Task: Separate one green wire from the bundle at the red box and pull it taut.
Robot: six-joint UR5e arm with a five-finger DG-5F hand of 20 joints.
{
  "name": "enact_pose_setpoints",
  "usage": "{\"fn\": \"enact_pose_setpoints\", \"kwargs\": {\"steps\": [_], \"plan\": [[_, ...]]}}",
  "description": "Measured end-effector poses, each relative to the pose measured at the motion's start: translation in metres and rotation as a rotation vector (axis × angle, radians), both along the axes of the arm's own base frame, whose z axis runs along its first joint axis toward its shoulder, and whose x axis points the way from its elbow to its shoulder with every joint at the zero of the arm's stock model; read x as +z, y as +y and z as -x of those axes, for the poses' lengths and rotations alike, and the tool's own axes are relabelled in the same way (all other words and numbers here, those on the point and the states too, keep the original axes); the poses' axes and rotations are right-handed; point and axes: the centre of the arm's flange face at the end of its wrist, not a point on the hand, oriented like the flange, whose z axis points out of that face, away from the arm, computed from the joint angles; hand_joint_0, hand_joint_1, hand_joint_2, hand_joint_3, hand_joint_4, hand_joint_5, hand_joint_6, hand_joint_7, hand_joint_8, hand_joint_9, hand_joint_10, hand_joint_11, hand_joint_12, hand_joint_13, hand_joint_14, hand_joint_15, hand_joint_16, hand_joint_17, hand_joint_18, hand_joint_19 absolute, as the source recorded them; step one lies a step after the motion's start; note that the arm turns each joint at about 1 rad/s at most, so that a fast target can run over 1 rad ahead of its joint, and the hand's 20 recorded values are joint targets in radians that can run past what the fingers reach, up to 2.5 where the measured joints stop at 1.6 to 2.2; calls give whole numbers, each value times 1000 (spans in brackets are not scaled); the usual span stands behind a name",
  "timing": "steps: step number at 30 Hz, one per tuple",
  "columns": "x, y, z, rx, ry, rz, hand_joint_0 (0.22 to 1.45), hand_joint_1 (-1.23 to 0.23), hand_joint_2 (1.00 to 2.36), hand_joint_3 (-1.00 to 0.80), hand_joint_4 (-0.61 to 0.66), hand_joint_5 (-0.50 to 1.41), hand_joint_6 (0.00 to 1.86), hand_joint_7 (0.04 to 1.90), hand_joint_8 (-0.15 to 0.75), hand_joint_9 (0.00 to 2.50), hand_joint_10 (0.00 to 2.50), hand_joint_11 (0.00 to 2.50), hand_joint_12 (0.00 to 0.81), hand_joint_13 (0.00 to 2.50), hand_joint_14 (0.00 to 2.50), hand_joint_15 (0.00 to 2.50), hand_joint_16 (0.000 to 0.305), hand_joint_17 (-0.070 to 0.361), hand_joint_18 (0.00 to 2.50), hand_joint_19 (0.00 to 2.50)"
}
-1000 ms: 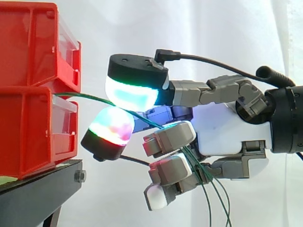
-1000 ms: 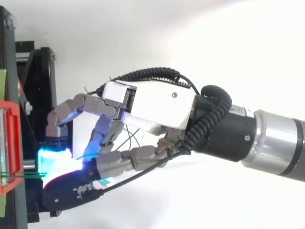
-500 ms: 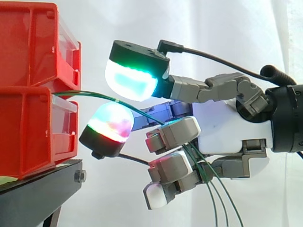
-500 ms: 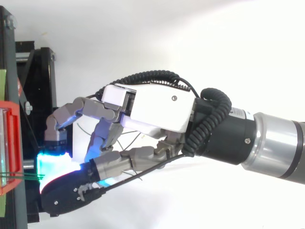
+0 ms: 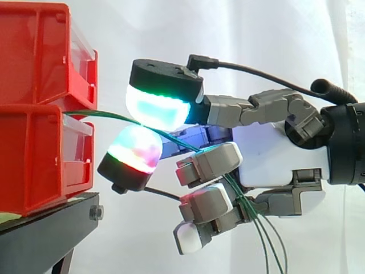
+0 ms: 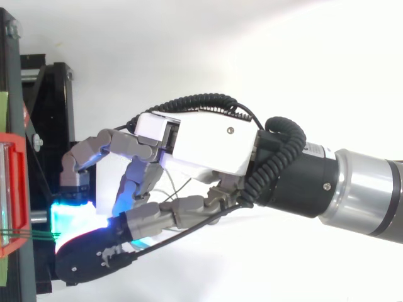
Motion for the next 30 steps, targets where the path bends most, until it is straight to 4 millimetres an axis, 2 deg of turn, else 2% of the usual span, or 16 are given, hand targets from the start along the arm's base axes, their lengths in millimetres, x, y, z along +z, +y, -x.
{"fn": "enact_pose_setpoints", "kwargs": {"steps": [6, 13, 18, 24, 27, 30], "plan": [[0, 0, 0, 0, -1, 1, 654, -795, 1013, -327, 90, -171, 922, 997, 261, 1408, 1, 1572, 359, 1327, 26, 1093, 51, 114, 870, 703], [0, 1, 0, 1, 2, 2, 668, -833, 1003, -459, 102, -170, 926, 977, 258, 1417, 2, 1564, 358, 1320, 27, 1087, 50, 111, 865, 685], [0, 1, 0, 1, 3, 2, 574, -664, 1000, -500, 111, -165, 924, 980, 266, 1447, 2, 1566, 365, 1340, 26, 1097, 50, 113, 875, 707], [-1, 2, 0, 2, 1, 2, 569, -584, 1000, -500, 119, -161, 916, 1005, 267, 1468, 3, 1578, 369, 1355, 26, 1084, 51, 115, 892, 716], [-1, 2, 0, 3, 1, 2, 611, -661, 1013, -326, 109, -160, 915, 1073, 263, 1464, 6, 1582, 364, 1348, 26, 1089, 51, 114, 884, 721], [-1, 2, 0, 3, 1, 3, 617, -708, 1017, -237, 85, -162, 919, 1110, 266, 1450, 5, 1584, 361, 1345, 26, 1088, 51, 114, 885, 722]]}}
